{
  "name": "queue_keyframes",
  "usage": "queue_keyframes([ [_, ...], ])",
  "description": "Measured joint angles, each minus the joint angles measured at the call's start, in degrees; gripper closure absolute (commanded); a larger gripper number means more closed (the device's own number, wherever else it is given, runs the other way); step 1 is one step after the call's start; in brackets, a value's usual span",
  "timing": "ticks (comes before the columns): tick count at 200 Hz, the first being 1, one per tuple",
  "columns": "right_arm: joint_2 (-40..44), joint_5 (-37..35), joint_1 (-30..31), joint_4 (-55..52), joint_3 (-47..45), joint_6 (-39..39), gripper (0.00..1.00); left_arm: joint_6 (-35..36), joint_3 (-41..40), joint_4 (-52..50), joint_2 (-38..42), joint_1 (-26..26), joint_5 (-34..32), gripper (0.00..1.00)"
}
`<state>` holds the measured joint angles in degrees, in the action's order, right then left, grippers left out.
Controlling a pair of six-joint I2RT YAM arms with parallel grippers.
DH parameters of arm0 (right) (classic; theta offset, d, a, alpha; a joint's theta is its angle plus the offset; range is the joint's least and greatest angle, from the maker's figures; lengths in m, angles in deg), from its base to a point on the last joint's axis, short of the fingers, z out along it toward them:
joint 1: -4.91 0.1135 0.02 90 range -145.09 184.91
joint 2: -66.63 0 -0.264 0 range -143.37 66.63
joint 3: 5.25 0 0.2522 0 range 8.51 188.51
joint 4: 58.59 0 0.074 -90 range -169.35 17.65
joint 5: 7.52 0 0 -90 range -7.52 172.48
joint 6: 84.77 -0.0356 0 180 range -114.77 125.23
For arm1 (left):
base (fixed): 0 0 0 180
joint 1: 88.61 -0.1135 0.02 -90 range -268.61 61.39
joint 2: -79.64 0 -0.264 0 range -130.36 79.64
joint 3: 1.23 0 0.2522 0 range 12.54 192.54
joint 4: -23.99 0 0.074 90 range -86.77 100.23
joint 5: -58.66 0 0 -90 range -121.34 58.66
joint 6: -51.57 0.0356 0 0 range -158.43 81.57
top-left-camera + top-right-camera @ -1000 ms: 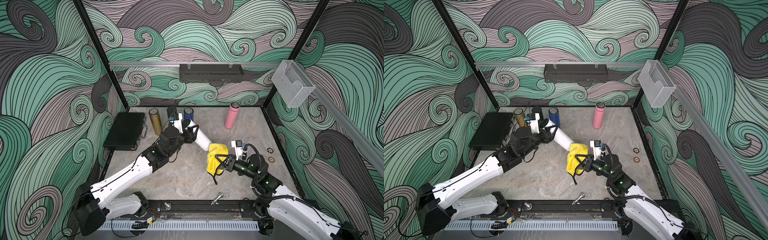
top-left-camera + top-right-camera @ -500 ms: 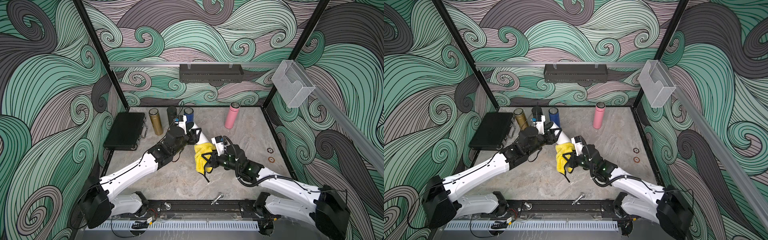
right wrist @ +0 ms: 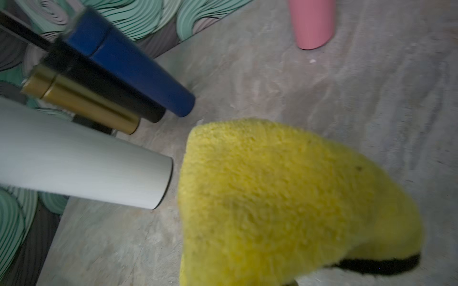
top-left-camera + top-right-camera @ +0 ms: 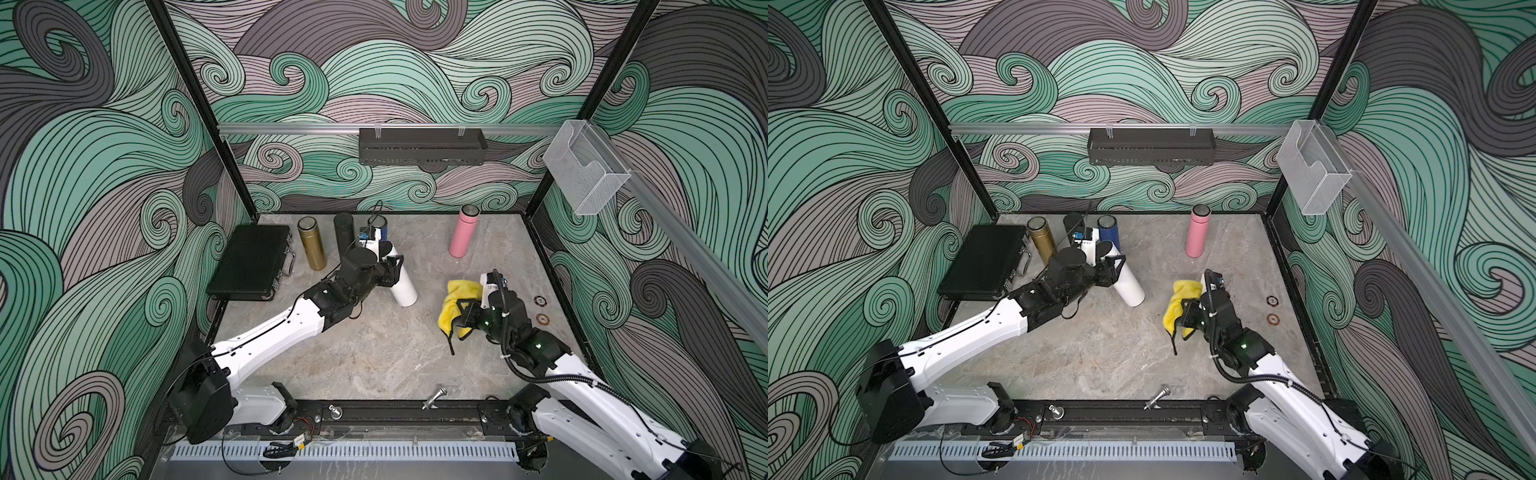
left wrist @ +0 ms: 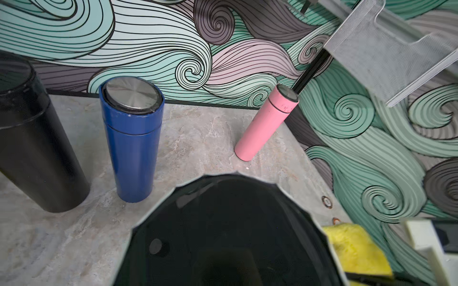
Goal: Wipe the surface of the thermos
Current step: Wipe the dirt from the surface of the thermos, then place the cleaning item at the center of the board, then place the thermos at the center of the board.
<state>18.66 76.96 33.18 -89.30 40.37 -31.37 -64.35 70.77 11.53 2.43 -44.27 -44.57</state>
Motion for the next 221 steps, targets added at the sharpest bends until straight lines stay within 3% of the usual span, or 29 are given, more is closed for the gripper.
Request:
queue_keyframes([
  [34, -9.9, -0.5, -3.2, -3.6, 4.3, 2.2, 1.00, 5.8, 0.3, -0.4, -5.4, 0.6, -1.2, 1.00],
  [80, -17.8, 0.2, -3.6, -4.4, 6.4, 3.7, 1.00, 8.3, 0.8, -0.9, -10.2, 1.4, -1.9, 1.00],
  [116, -20.0, 0.1, -3.6, -4.5, 6.3, 4.0, 0.74, 9.0, 0.8, -0.5, -10.5, 2.3, -2.3, 1.00],
  [140, -22.1, 0.4, -3.6, -4.3, 5.8, 4.4, 0.56, 9.9, 0.8, -0.6, -10.5, 3.5, -2.9, 0.68],
  [181, -21.5, 0.6, -3.7, -4.6, 5.3, 4.8, 0.23, 10.5, 0.7, -0.7, -10.5, 5.8, -4.8, 0.29],
  [192, -20.7, 0.5, -3.7, -5.1, 5.3, 5.1, 0.21, 10.7, 0.6, -0.4, -10.4, 6.3, -5.7, 0.06],
  [221, -18.0, 0.9, -3.7, -7.4, 6.1, 6.2, 0.12, 10.9, 0.6, 0.0, -9.3, 7.2, -8.2, 0.01],
])
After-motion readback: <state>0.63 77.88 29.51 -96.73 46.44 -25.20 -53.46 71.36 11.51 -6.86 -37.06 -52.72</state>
